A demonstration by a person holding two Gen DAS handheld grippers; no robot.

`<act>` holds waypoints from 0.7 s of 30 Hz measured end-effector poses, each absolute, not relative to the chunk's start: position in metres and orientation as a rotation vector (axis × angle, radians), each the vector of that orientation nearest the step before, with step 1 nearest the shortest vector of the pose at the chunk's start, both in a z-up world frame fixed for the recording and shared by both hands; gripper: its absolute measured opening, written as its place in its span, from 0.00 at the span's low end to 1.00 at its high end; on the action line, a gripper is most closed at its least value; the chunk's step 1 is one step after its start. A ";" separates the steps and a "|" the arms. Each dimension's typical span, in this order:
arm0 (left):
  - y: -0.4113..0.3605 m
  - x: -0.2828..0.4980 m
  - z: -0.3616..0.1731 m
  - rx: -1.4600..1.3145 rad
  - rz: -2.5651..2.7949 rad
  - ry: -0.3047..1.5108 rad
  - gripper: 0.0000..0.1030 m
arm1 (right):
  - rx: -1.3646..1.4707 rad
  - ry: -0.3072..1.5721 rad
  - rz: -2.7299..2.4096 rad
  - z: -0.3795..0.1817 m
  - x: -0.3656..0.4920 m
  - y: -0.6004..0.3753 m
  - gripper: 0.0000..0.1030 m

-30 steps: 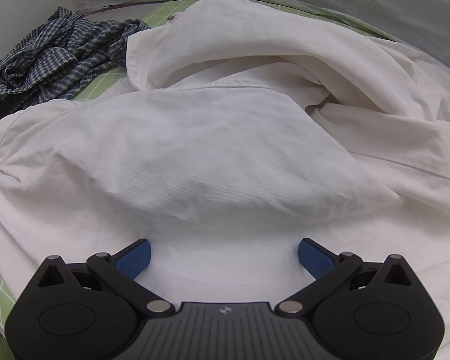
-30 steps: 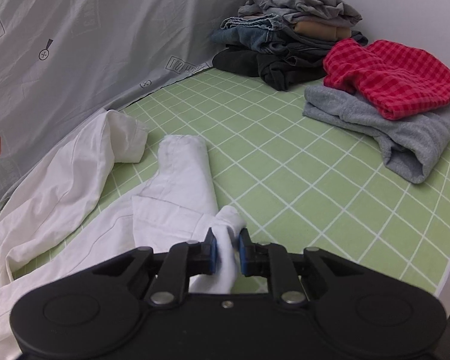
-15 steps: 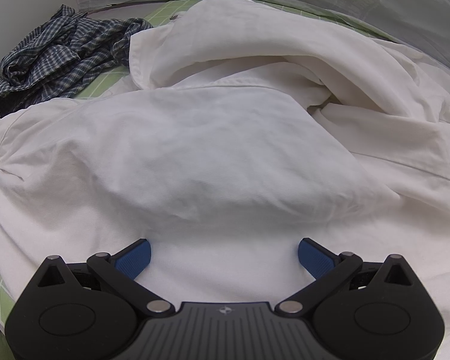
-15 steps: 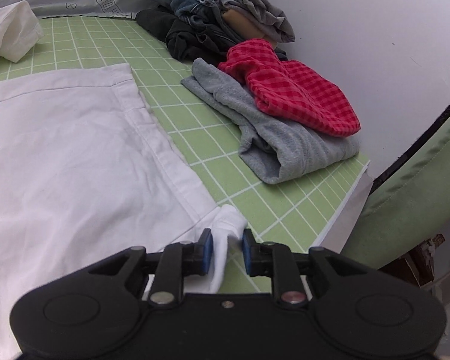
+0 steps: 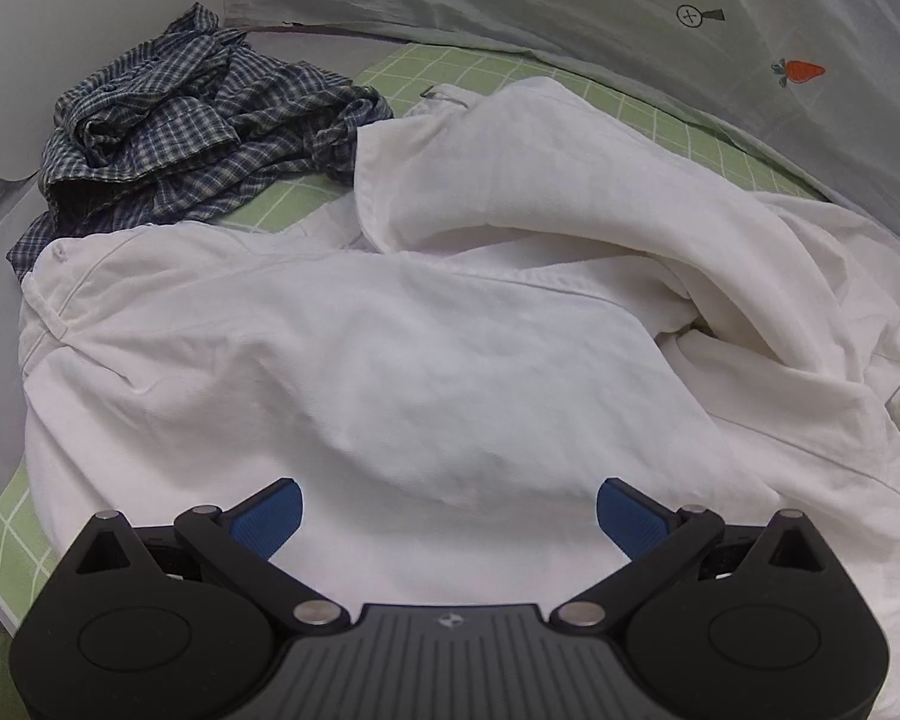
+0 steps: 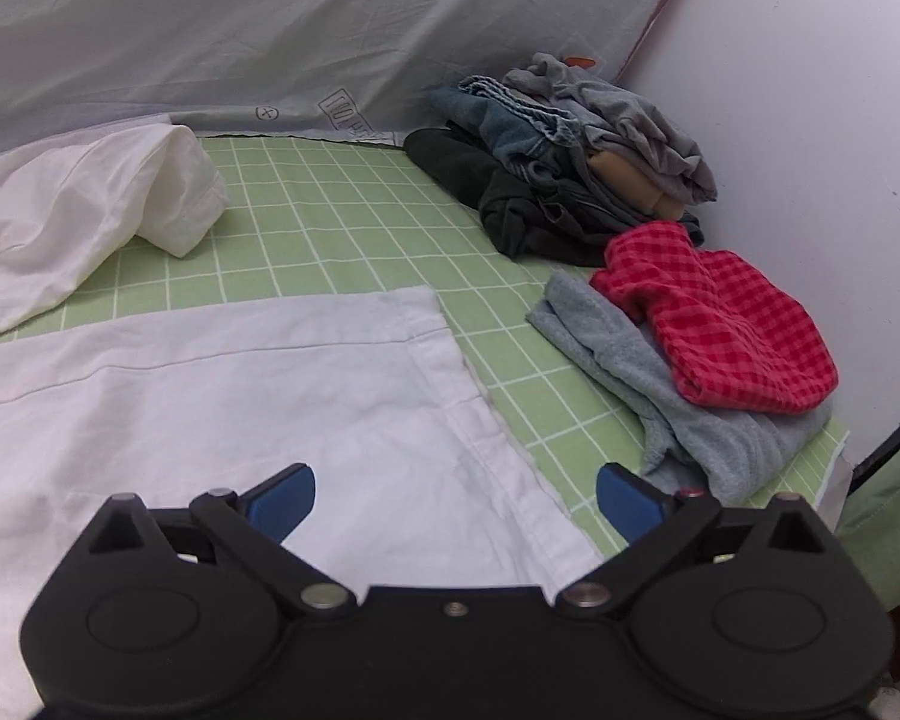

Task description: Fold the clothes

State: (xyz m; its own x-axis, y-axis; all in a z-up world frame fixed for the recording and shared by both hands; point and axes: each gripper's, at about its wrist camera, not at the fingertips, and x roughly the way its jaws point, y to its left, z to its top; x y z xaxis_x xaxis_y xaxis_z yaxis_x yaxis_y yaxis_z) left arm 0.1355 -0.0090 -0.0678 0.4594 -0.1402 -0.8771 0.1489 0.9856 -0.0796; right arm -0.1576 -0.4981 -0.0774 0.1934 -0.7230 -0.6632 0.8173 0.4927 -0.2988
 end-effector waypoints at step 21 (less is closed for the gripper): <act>-0.048 0.355 -0.071 -0.217 -0.102 1.063 0.99 | 0.645 0.682 -0.858 -0.075 0.019 -0.592 0.59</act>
